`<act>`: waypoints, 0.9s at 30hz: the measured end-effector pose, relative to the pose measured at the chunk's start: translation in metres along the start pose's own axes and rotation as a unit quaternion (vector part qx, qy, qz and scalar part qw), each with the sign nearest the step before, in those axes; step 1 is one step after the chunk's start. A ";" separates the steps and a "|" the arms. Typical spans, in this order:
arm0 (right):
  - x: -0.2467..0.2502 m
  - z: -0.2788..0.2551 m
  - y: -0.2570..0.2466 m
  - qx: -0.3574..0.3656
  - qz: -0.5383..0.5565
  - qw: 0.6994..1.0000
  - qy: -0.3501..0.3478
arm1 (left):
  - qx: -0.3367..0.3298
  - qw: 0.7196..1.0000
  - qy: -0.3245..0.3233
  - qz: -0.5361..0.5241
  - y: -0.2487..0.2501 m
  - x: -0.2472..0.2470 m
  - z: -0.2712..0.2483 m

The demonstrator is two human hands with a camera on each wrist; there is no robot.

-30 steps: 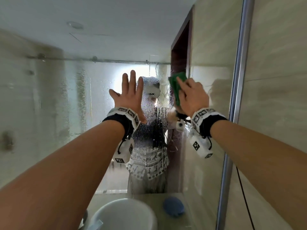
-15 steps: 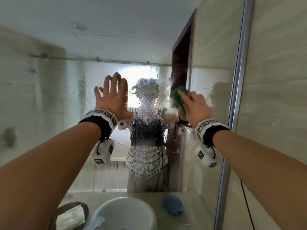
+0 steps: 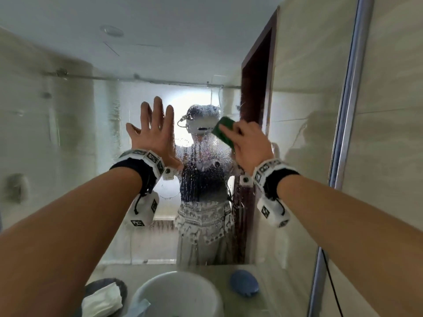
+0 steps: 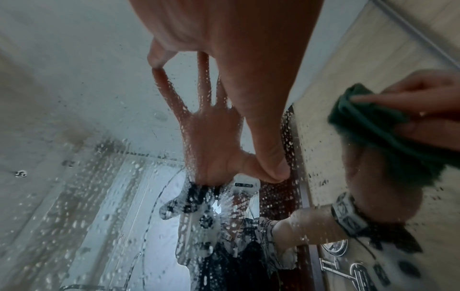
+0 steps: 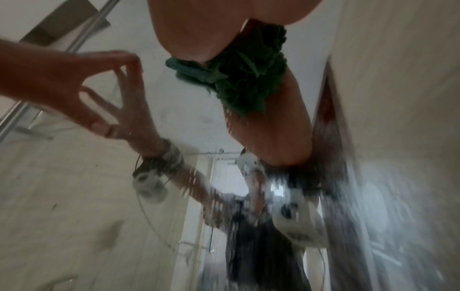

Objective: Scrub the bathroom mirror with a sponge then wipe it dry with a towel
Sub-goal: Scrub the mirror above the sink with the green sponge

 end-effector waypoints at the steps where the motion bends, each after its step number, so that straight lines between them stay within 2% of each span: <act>1: -0.006 -0.012 -0.005 0.021 0.000 1.000 -0.007 | -0.001 1.000 0.002 0.000 0.000 0.000 0.000; 3: -0.017 -0.033 -0.013 0.086 -0.024 0.996 -0.024 | -0.001 1.000 0.001 -0.003 0.000 0.000 0.000; 6: -0.033 -0.057 -0.011 0.207 -0.079 0.973 -0.064 | -0.001 1.000 -0.009 -0.007 0.002 0.000 -0.002; 8: -0.028 -0.059 -0.005 0.221 -0.065 0.970 -0.081 | -0.003 1.000 -0.012 -0.010 0.001 0.000 -0.002; 10: -0.014 -0.050 0.001 0.155 -0.043 0.984 -0.083 | -0.004 1.000 -0.009 -0.012 0.000 0.000 -0.002; 13: 0.010 -0.019 0.019 -0.052 0.000 0.999 -0.013 | -0.008 1.000 -0.008 -0.015 -0.001 -0.002 -0.001; 16: 0.023 0.025 0.038 -0.219 0.051 0.970 0.087 | -0.007 1.000 0.008 -0.013 -0.001 -0.005 0.001; 18: 0.029 0.048 0.036 -0.255 0.052 0.959 0.113 | -0.002 1.000 0.023 -0.013 -0.001 -0.006 0.002; 20: 0.027 0.060 0.021 -0.228 0.037 0.968 0.096 | -0.003 1.000 0.024 -0.013 -0.001 -0.007 0.002; 22: 0.017 0.058 0.000 -0.158 0.027 0.985 0.063 | -0.005 1.000 0.022 -0.014 -0.002 -0.008 0.003; 27: -0.019 0.013 -0.030 0.012 0.011 1.000 0.020 | -0.008 1.000 0.020 -0.017 -0.004 -0.009 0.002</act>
Point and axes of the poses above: each hand's wrist, its own z-axis towards the middle knuckle, its own x-axis out of the back of the hand, y = z × x, the point moved 4 cm from there along z, towards the middle knuckle, and after that the axes turned 1 degree about -x, right-handed, at the moved point
